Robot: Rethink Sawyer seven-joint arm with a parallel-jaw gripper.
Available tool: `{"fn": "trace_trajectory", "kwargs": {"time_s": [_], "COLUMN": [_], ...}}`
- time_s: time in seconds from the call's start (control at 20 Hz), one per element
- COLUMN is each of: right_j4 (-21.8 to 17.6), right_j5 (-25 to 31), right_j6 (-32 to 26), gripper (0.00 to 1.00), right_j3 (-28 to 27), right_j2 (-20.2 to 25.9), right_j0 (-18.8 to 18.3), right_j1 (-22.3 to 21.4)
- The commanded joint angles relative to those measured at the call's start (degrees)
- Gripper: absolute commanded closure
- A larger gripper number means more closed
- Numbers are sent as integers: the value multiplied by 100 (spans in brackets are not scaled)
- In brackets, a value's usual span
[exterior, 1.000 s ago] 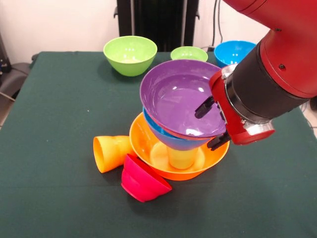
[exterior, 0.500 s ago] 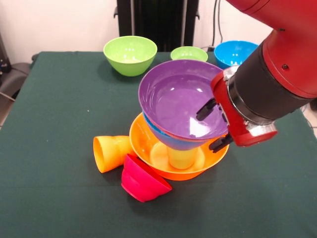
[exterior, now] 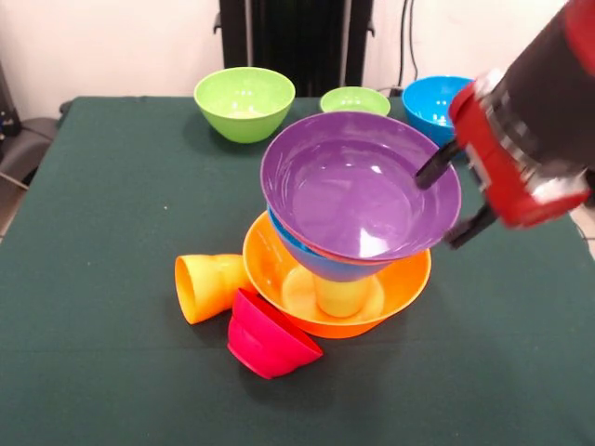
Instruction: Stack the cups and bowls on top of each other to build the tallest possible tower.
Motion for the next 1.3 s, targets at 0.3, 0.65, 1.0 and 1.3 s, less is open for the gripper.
{"fn": "trace_trajectory", "kwargs": {"time_s": [0.3,0.65,1.0,1.3], "right_j4": [-903,-1529,-1813,-1850], "right_j5": [43,-937,-1399,-1654], "right_j6": [-1228,-2169,-2523,-2067], "gripper": [0,0,0,0], "right_j3": [1454,2845,3306,3132], "right_j2": [1091,1843,2398,2709], "right_j0": [204,297,117,117], "right_j1": [-1220,-2144,-2442,-2258]}}
